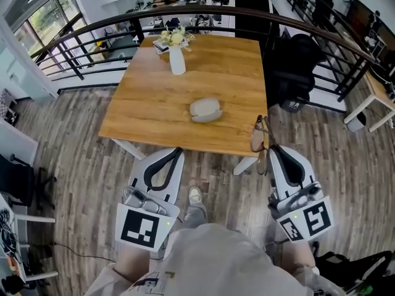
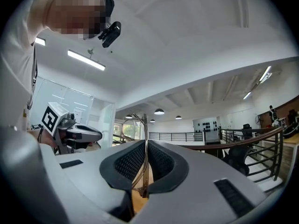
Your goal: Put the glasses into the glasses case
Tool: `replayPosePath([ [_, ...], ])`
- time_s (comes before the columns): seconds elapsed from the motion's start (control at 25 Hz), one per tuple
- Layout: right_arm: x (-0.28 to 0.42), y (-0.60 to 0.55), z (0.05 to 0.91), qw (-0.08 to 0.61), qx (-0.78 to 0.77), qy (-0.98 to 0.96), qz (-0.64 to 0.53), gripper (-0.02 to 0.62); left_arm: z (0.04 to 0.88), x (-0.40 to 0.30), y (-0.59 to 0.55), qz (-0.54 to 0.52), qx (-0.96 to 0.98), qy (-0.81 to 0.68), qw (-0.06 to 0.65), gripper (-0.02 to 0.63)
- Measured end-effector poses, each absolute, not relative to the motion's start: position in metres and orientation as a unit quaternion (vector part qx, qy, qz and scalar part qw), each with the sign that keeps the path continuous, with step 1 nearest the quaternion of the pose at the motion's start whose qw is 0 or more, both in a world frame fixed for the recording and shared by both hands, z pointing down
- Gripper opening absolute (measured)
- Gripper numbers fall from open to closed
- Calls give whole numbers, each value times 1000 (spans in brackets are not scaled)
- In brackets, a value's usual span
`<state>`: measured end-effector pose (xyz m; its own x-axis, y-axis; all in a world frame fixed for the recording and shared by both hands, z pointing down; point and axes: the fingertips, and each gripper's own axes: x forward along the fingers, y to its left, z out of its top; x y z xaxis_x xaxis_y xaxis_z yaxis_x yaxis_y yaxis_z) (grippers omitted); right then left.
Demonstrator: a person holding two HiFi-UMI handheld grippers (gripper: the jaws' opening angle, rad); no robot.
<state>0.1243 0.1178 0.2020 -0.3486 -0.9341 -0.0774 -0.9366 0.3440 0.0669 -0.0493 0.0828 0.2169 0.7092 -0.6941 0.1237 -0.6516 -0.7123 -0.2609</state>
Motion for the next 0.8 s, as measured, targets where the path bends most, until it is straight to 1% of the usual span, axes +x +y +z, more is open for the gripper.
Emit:
replayPosePath([
  [0.48, 83, -45, 222, -11, -575, 818, 6, 44, 240, -89, -87, -115, -928, 348, 58, 17],
  [0.8, 74, -108, 232, -25, -588, 809, -2, 44, 253, -103, -152, -113, -932, 341, 44, 17],
])
